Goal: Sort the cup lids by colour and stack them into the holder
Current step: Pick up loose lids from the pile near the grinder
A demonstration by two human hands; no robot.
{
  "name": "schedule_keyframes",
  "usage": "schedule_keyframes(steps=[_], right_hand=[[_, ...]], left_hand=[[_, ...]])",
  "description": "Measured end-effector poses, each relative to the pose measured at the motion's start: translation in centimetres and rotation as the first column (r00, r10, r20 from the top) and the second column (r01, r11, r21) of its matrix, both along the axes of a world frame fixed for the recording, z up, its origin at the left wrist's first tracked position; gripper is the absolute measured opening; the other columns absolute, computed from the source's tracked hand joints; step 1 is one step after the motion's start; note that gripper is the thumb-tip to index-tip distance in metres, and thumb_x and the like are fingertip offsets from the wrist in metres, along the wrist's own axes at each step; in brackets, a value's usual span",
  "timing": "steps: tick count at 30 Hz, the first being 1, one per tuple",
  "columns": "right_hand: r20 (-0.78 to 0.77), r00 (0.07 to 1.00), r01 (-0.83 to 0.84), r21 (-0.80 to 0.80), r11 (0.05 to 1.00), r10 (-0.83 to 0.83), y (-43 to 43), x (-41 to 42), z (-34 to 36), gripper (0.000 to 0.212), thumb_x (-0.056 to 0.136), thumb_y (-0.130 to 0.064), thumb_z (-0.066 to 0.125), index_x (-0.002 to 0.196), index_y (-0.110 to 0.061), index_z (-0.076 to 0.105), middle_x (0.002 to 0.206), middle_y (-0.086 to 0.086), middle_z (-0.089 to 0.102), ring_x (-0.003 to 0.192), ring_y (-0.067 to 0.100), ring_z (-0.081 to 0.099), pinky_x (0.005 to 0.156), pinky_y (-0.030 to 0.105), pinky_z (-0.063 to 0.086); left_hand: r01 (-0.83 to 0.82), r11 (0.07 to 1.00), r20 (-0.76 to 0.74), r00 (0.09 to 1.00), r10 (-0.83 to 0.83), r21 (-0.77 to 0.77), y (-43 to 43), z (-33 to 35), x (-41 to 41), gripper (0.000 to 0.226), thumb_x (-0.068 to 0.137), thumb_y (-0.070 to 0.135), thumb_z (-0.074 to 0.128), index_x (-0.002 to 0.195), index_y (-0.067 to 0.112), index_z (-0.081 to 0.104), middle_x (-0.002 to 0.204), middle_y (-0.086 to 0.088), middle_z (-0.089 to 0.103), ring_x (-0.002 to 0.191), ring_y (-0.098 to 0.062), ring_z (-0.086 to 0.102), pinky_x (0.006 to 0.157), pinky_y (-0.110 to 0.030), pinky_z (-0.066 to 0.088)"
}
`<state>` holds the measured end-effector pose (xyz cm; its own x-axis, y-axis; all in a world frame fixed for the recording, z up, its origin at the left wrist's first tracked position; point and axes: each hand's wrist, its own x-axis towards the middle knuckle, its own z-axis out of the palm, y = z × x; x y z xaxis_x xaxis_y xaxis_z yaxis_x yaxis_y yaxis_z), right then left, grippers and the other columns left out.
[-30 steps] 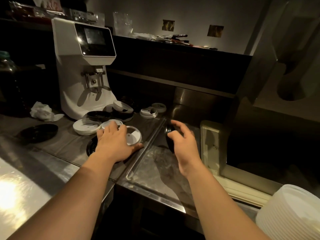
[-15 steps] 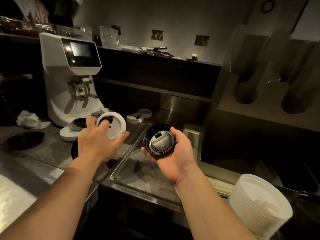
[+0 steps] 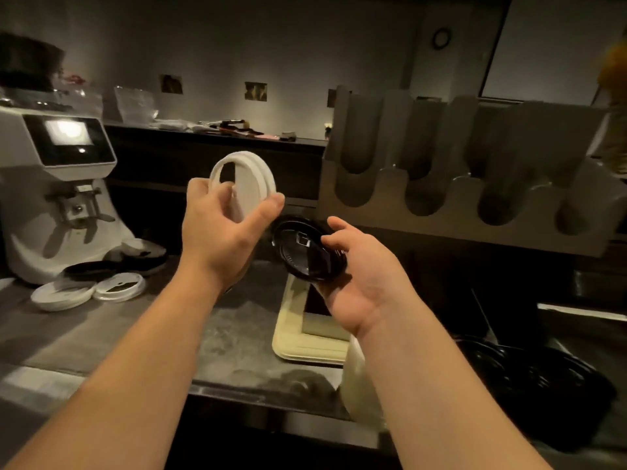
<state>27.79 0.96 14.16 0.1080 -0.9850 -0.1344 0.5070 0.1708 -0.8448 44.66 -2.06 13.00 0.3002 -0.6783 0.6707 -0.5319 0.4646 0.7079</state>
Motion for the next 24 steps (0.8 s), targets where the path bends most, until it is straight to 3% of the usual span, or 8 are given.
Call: schedule_keyframes(steps=[4,7,10,14,16,20,24], right_hand=[[0.010,0.999,0.034,0.037,0.999,-0.034,2.7,-6.8,0.5,0.023,0.088,-0.004,0.071,0.107,-0.016,0.071,0.095,0.017,0.076,0.089,0.031,0.075,0.072,0.037,0.062],[-0.081,0.985,0.157,0.047,0.986,-0.153,3.9,-13.0,-0.4,0.026,0.085,0.001,0.072,0.101,-0.019,0.068,0.085,0.013,0.077,0.079,0.027,0.076,0.062,0.037,0.062],[-0.177,0.907,0.393,0.022,0.919,-0.383,4.7,-21.2,-2.0,0.032,0.084,0.003,0.072,0.097,-0.024,0.060,0.105,0.014,0.073,0.093,0.032,0.072,0.079,0.050,0.061],[-0.210,0.776,0.608,-0.004,0.794,-0.595,6.0,-31.1,-3.5,0.032,0.089,0.004,0.066,0.109,-0.020,0.061,0.115,0.015,0.067,0.097,0.031,0.071,0.085,0.049,0.060],[-0.215,0.744,0.648,-0.002,0.762,-0.633,6.2,-34.1,-4.3,0.033,0.092,0.005,0.061,0.114,-0.019,0.064,0.116,0.013,0.066,0.099,0.029,0.070,0.086,0.045,0.061],[-0.302,0.735,0.635,-0.010,0.772,-0.608,5.1,-35.9,-6.1,0.031,0.094,0.005,0.059,0.116,-0.014,0.069,0.112,0.010,0.070,0.098,0.023,0.069,0.072,0.030,0.057],[-0.477,0.635,0.652,-0.091,0.752,-0.608,3.8,-34.7,-7.8,0.015,0.090,-0.001,0.068,0.097,-0.014,0.070,0.099,0.008,0.072,0.095,0.023,0.068,0.079,0.035,0.054]], left_hand=[[0.055,0.998,0.132,0.990,-0.053,-0.016,1.4,1.6,-7.9,0.071,0.064,0.081,0.055,0.093,0.017,0.057,0.115,0.003,0.038,0.091,-0.009,0.046,0.079,-0.030,0.050],[0.088,0.995,0.275,0.959,-0.071,-0.049,2.5,1.8,-14.0,0.066,0.067,0.080,0.056,0.088,0.018,0.056,0.115,0.004,0.036,0.097,-0.013,0.045,0.078,-0.030,0.045],[0.155,0.987,0.365,0.922,-0.131,-0.037,3.3,1.0,-19.6,0.065,0.070,0.081,0.057,0.093,0.020,0.056,0.115,0.006,0.033,0.095,-0.011,0.041,0.079,-0.030,0.046],[0.250,0.967,0.501,0.832,-0.238,0.044,4.2,-0.7,-25.9,0.063,0.071,0.080,0.061,0.093,0.021,0.058,0.114,0.006,0.036,0.091,-0.015,0.046,0.077,-0.034,0.053],[0.254,0.963,0.588,0.768,-0.254,0.084,4.1,-1.5,-28.2,0.062,0.071,0.081,0.060,0.094,0.023,0.058,0.112,0.005,0.035,0.089,-0.017,0.049,0.074,-0.035,0.055],[0.132,0.979,0.765,0.611,-0.204,0.156,2.8,-3.1,-30.3,0.071,0.069,0.089,0.047,0.099,0.026,0.061,0.108,0.005,0.035,0.076,-0.015,0.052,0.069,-0.034,0.056],[0.082,0.965,0.785,0.566,-0.252,0.251,2.0,-4.6,-30.3,0.075,0.069,0.091,0.043,0.106,0.028,0.059,0.105,0.006,0.032,0.074,-0.013,0.052,0.067,-0.031,0.052]])
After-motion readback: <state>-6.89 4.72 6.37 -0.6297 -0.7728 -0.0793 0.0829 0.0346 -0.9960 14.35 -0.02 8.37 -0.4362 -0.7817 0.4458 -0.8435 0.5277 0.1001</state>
